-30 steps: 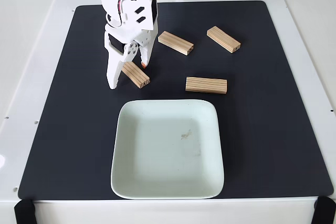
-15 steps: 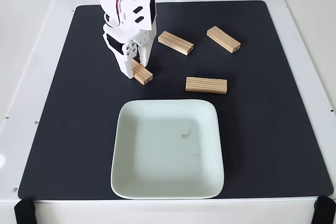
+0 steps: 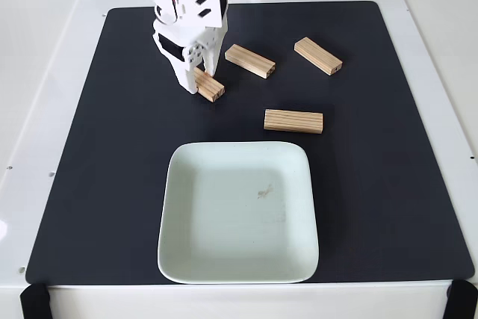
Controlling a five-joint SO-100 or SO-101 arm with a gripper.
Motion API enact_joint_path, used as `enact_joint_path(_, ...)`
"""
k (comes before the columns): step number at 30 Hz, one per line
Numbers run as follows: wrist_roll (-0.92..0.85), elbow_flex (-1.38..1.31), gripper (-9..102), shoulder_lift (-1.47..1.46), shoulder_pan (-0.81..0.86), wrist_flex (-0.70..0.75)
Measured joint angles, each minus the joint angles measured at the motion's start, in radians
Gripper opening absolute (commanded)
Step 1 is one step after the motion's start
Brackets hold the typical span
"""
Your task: Pick up the wooden block and place them on the plate.
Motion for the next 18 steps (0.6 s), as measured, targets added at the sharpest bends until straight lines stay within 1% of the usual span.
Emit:
enact_joint_path(6, -0.164, 0.0, 0, 0.209, -0.081, -0.005)
enact_joint_path(9, -0.262, -0.032, 0, 0.255, -0.11, -0.005)
enact_joint_path(14, -0.451, -0.202, 0, 0.256, -0.176, -0.005)
enact_joint_path(18, -0.591, -0.396, 0, 0.164, -0.21, -0.005)
